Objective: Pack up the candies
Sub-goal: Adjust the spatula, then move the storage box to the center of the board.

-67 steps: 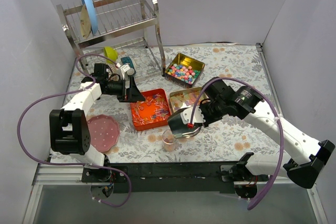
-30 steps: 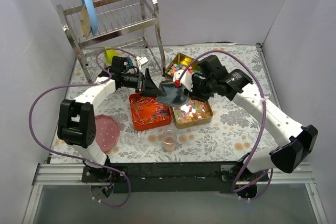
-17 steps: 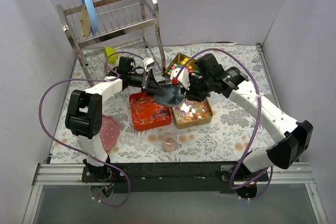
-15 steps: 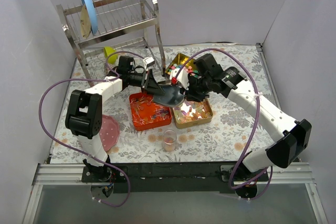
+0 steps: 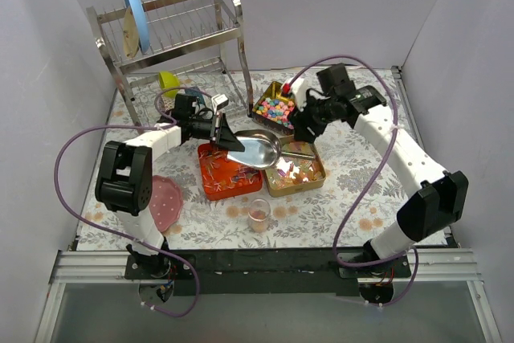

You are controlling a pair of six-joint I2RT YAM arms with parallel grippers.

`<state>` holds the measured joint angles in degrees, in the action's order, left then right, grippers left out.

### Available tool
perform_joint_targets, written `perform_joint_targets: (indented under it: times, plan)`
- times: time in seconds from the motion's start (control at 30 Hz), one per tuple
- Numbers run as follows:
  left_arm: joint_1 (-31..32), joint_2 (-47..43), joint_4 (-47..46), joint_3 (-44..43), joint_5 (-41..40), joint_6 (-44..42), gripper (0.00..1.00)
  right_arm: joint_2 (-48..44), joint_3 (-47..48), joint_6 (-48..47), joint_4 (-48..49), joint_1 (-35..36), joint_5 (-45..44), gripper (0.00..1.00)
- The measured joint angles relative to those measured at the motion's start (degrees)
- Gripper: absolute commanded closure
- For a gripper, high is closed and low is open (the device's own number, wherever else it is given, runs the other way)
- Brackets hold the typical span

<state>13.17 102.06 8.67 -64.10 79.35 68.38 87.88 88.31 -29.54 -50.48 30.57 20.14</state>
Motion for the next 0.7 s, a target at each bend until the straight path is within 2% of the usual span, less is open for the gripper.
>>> perform_joint_targets:
  times: [0.07,0.1,0.13,0.3,0.47,0.7]
  plan:
    - [-1.53,-0.59,2.12,0.98,-0.52,-1.81,1.00,1.42,0.70,1.46,1.97,-4.59,0.13,0.47]
    - [-2.36,-0.92,3.08,1.57,-0.52,-2.51,1.00,2.16,0.74,1.95,2.60,-6.71,-0.09,0.55]
    - [-3.30,-1.20,4.15,2.14,-0.50,-3.17,1.00,2.97,0.74,2.19,2.82,-8.35,-0.28,0.57]
    - [-7.69,-1.60,11.34,2.40,-0.87,-9.25,1.00,7.91,-1.03,1.51,3.76,-10.14,0.52,0.78]
    - [-9.81,-1.60,20.33,0.44,-1.84,-17.38,1.00,12.98,-3.10,0.85,3.98,-10.08,2.58,0.85]
    - [-9.73,-1.60,24.17,-0.15,-2.12,-20.98,1.00,18.18,-3.96,1.29,4.52,-10.08,2.47,0.90]
